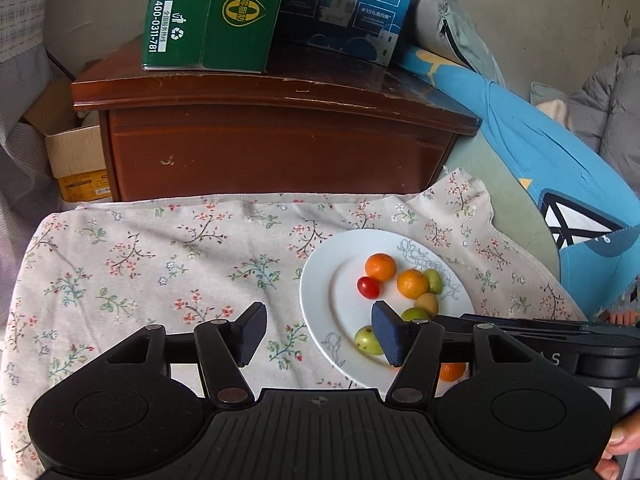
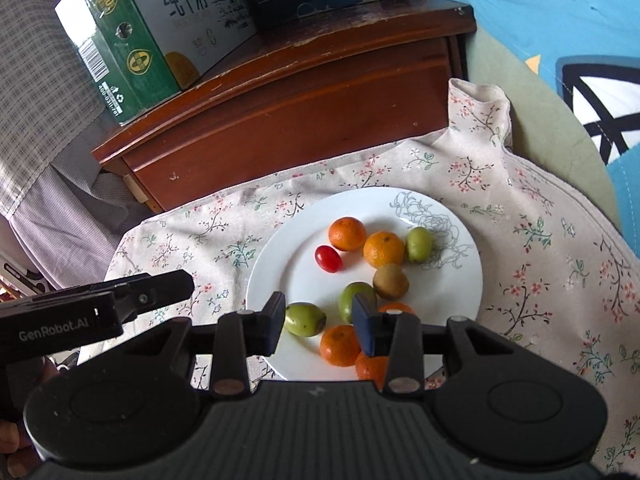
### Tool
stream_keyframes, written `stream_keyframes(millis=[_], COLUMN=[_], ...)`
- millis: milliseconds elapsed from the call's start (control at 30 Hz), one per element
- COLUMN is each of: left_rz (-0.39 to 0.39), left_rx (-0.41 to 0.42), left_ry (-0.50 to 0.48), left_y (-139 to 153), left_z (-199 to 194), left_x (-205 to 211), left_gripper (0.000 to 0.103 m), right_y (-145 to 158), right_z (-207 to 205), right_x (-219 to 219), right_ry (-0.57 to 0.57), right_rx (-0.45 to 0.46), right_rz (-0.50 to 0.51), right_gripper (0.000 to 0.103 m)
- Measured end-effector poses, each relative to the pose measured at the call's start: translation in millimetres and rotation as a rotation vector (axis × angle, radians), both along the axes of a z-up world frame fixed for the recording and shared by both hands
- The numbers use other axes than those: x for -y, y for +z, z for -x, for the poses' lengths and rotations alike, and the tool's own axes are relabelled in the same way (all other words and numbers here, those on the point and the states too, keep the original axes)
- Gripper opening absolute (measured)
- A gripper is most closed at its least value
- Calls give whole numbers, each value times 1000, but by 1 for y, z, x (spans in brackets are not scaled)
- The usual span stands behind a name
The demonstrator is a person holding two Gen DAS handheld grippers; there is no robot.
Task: Organize fruits
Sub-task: 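Move both open grippers back to the remaining fruits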
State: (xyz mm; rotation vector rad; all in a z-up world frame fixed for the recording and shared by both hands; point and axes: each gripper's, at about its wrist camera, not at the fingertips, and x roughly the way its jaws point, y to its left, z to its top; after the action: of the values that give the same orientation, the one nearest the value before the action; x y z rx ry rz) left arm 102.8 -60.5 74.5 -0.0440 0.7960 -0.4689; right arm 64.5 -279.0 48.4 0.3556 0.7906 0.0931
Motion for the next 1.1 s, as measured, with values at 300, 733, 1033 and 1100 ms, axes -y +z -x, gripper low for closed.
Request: stream_keyframes(millis=[300,733,1033,1100], left_rz=[-65,-105,-183,-188], left_rx=[-12,-68,-76,-80], left_ry=[16,-12,-17,-29], left_y=[-4,-25,-36,-37], left_z=[35,43,41,42], left_x=[-34,-40,-38,-36], left_gripper=[63,64,64,64], right_y=[0,-22,-44,-48], right_z=[22,41,31,29], right_x=[-18,-34,-45,-46], right_ry=[55,109,126,123], right_rx=[-30,-112,-180,-187], right_rz=[10,-77,-95,-93], right_gripper=[38,38,38,38])
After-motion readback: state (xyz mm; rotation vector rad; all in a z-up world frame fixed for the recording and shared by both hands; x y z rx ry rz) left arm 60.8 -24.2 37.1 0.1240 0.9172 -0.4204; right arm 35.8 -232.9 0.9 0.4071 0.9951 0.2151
